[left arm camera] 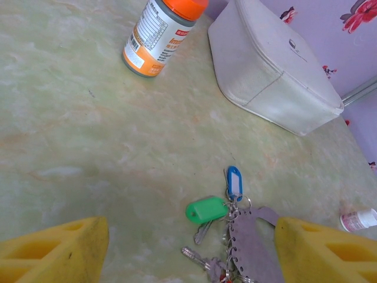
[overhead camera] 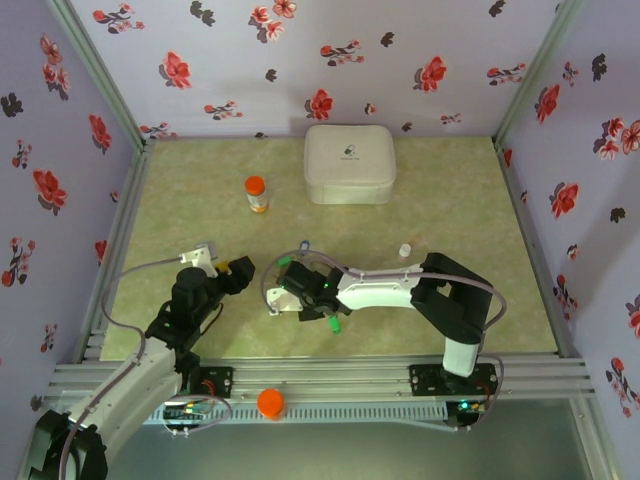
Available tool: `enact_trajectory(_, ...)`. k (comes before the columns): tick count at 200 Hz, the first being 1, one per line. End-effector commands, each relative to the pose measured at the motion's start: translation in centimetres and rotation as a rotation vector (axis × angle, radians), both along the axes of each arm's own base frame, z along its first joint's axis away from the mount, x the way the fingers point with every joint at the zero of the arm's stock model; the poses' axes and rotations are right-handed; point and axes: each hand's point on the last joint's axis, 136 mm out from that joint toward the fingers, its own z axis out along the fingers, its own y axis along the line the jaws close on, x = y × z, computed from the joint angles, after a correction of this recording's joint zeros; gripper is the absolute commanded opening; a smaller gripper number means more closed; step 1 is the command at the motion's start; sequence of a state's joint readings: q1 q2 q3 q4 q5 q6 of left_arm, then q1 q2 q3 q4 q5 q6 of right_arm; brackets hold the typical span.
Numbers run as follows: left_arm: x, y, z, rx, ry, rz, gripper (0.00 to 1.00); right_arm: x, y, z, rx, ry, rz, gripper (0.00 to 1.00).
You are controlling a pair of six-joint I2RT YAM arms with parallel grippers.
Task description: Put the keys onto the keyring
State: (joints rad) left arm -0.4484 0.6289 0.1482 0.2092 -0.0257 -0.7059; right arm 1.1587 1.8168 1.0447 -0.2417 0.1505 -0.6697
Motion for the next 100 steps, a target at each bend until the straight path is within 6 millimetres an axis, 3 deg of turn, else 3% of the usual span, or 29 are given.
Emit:
enact_trajectory(1, 0.4, 0.3, 0.6, -0.013, -0.015, 0.024, 0.74, 0.4, 0.1, 1.2, -0.005, -0.023, 0.002, 0.00)
enact_trajectory(48, 0.6, 0.2, 0.7, -0.001, -0.013, 0.022, 0.74, -0.8, 0.6, 4.5, 0.229, 0.246, -0.074, 0.00)
enact_trajectory(100, 0.6, -0.3, 0.8, 0.009, -0.011, -0.010, 0.74, -1.1, 0.1, 5.0, 0.360, 0.495, -0.170, 0.00)
